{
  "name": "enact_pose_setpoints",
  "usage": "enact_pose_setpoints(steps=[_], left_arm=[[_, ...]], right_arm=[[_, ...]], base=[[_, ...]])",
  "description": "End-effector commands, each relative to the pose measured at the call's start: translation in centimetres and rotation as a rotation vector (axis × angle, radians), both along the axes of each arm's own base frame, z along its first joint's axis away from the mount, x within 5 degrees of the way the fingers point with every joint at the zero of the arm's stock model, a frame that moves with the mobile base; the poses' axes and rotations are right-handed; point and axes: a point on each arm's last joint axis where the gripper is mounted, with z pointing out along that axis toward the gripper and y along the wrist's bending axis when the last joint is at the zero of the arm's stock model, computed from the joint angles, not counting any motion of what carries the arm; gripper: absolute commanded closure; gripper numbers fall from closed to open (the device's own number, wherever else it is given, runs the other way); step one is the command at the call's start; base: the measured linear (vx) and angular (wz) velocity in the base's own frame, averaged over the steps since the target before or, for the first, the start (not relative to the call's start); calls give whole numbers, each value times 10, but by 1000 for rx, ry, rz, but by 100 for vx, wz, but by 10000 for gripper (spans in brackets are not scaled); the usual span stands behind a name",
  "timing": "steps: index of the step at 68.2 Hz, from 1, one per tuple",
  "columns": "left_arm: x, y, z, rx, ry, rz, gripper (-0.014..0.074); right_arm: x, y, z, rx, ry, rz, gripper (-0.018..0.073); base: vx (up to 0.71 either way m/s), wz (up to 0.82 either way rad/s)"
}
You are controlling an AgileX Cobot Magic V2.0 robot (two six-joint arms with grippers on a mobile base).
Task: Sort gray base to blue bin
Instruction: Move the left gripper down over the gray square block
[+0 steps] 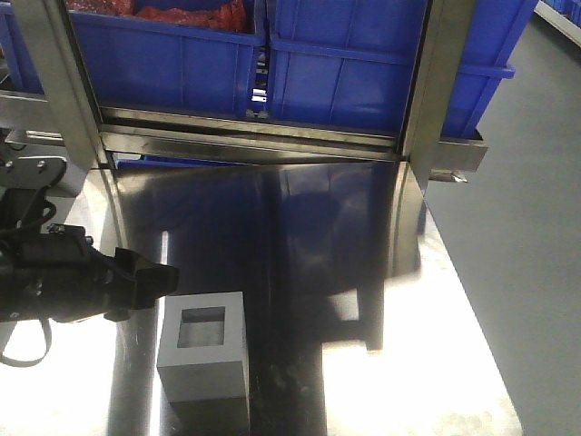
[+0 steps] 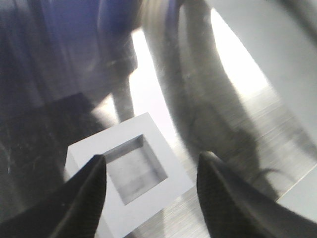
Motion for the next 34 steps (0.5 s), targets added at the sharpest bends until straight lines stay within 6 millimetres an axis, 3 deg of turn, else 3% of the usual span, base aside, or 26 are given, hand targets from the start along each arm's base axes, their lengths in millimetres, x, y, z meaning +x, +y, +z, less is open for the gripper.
enact_pose_setpoints(steps=[1,18,34], left_arm=[[8,-6,16,29,-45,56,201],[12,-31,9,189,44,111,201],[22,-45,-16,231,147,142,201]], right_arm=[[0,0,5,-19,-80,5,564],[0,0,5,-19,-80,5,564],[0,0,5,-19,-79,5,564]], base=[[0,0],[0,0],[0,0]])
